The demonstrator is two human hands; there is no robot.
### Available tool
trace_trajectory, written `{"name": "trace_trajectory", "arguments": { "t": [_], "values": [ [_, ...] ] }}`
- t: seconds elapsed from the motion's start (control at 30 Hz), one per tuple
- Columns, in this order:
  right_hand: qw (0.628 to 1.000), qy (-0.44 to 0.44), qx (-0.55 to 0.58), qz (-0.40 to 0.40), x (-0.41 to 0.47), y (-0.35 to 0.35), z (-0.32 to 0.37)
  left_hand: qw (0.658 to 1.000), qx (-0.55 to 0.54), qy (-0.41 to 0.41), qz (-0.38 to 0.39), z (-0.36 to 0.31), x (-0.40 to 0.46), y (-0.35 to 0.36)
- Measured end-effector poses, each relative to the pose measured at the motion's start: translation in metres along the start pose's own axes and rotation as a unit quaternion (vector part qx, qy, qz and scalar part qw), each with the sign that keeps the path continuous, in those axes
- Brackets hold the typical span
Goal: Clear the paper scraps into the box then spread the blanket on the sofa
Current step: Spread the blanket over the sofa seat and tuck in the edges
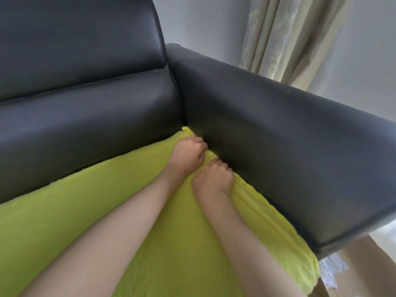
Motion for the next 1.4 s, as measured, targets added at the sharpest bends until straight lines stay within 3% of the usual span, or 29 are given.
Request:
{"name": "trace_trajectory", "arguments": {
  "t": [0.07, 0.2, 0.33, 0.5, 0.63, 0.73, 0.83, 0.9, 1.1, 1.4],
  "values": [
    [1.0, -0.005, -0.012, 0.007, 0.007, -0.006, 0.002, 0.999, -0.043, 0.033, -0.001, 0.0, -0.005, -0.002],
    [0.999, -0.019, 0.024, -0.013, 0.001, -0.002, -0.002, 0.99, -0.099, 0.037, 0.088, -0.001, -0.01, -0.003],
    [0.984, -0.065, 0.136, -0.093, -0.028, 0.006, -0.024, 0.987, -0.054, 0.024, 0.148, -0.002, -0.006, -0.004],
    [0.979, -0.011, 0.073, -0.19, -0.066, 0.007, -0.037, 0.991, -0.019, 0.001, 0.135, -0.013, -0.009, -0.005],
    [0.982, 0.026, 0.051, -0.18, -0.073, 0.007, -0.037, 0.994, 0.021, -0.017, 0.105, -0.025, -0.017, -0.002],
    [0.985, 0.034, 0.053, -0.161, -0.075, 0.008, -0.034, 0.998, 0.055, 0.013, 0.032, -0.036, -0.022, -0.012],
    [0.988, 0.032, 0.07, -0.137, -0.078, 0.01, -0.035, 0.993, -0.062, 0.089, -0.05, -0.038, -0.032, -0.02],
    [0.989, 0.026, 0.077, -0.119, -0.079, 0.01, -0.037, 0.983, -0.114, 0.142, -0.021, -0.043, -0.04, -0.023],
    [0.987, 0.022, 0.126, -0.092, -0.078, 0.008, -0.045, 0.977, -0.157, 0.126, 0.067, -0.043, -0.043, -0.026],
    [0.994, 0.04, 0.07, -0.079, -0.071, 0.013, -0.045, 0.984, -0.072, 0.122, 0.109, -0.054, -0.038, -0.013]
  ]
}}
Point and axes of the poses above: each hand's wrist, its own x-axis towards the middle knuckle, its own y-axis out of the palm, z = x × y, the point moved 2 cm from there along x, towards the middle knuckle, and after that the axes turned 8 degrees about -y, right-handed, at the moved point
